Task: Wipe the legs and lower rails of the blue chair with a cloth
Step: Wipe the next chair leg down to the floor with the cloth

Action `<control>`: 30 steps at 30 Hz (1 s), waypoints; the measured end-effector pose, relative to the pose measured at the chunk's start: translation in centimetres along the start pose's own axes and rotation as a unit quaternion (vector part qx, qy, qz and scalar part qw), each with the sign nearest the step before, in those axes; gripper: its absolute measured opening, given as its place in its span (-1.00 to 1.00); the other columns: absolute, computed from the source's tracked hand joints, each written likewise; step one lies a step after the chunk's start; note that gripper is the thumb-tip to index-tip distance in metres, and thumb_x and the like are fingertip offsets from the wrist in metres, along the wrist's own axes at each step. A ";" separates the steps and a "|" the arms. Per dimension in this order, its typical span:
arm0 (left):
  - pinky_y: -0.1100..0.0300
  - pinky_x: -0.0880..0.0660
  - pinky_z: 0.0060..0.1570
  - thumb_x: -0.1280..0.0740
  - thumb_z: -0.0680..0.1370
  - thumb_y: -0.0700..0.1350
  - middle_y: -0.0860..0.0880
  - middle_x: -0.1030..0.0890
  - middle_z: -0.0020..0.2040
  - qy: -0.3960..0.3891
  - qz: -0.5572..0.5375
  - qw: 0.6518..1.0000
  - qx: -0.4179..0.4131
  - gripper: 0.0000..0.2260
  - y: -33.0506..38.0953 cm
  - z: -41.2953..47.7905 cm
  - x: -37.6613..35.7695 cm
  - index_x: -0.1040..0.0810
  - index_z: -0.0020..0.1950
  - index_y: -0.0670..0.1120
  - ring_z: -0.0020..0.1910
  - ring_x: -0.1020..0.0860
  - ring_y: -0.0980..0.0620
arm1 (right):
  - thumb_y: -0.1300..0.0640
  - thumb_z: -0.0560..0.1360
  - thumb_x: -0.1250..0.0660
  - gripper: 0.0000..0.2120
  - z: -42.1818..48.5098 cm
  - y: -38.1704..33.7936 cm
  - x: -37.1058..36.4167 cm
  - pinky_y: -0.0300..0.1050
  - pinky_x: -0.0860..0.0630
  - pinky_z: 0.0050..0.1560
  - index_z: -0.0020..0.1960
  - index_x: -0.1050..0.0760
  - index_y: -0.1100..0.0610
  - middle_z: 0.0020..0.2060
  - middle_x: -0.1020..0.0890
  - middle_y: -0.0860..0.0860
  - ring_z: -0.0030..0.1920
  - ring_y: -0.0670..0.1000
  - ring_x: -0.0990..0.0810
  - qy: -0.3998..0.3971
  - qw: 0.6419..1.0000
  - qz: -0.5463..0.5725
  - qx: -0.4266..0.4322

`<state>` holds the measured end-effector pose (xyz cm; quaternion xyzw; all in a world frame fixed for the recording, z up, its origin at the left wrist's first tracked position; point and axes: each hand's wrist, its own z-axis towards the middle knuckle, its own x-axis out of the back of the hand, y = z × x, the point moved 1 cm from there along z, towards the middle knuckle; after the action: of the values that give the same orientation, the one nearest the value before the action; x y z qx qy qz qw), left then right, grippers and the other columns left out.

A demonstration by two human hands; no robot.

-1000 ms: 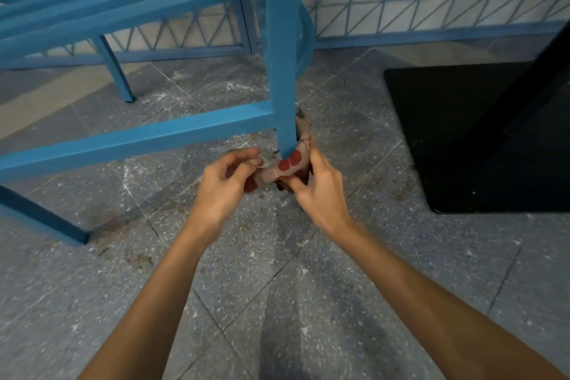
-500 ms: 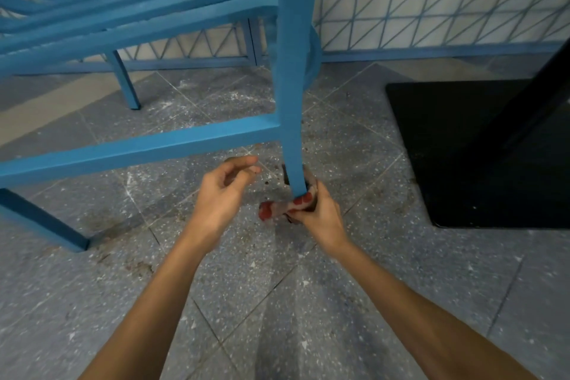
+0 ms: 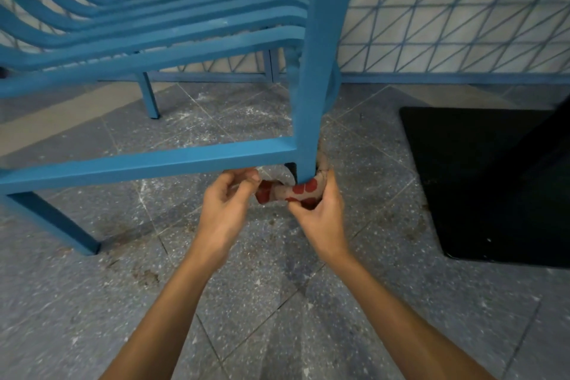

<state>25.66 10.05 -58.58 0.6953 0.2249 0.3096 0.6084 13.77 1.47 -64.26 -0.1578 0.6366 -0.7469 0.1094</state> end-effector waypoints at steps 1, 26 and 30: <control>0.10 -0.47 0.18 -0.32 0.54 -0.13 0.15 -0.64 -0.01 -0.001 0.001 1.000 -0.001 -0.89 0.0 -0.1 0.1 -0.59 -0.01 0.06 0.04 -0.57 0.25 | 0.34 0.32 -0.50 -0.38 -0.2 0.5 0.0 -0.46 -0.47 -0.09 0.30 -0.34 0.21 0.06 -0.57 0.09 -0.02 -0.26 -0.58 -0.005 1.000 -0.008 -0.013; 0.01 -0.47 0.19 -0.27 0.55 -0.14 0.14 -0.62 0.05 -0.012 0.036 0.999 0.026 -0.83 1.8 -1.6 -1.5 -0.56 0.04 0.11 0.12 -0.55 0.12 | 0.46 0.45 -0.26 -0.13 -4.1 -0.5 1.1 -0.09 -0.46 0.26 0.51 0.07 -0.13 0.40 -0.37 0.16 0.31 0.12 -0.46 -0.064 0.980 -0.182 0.050; 0.20 -0.53 -0.03 -0.22 0.57 -0.21 0.12 -0.61 0.06 -0.007 0.037 0.999 0.026 -0.79 1.6 -1.1 -2.5 -0.55 0.09 0.05 0.07 -0.56 0.13 | 0.34 0.42 -0.33 -0.14 -2.8 -1.6 0.9 -0.18 -0.50 0.18 0.52 0.07 -0.08 0.26 -0.47 0.08 0.20 0.02 -0.52 -0.043 0.990 -0.131 0.004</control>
<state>23.03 8.91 -57.34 0.7209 0.2030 0.3211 0.5796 11.97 3.98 -62.97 -0.2717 0.6019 -0.7499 0.0385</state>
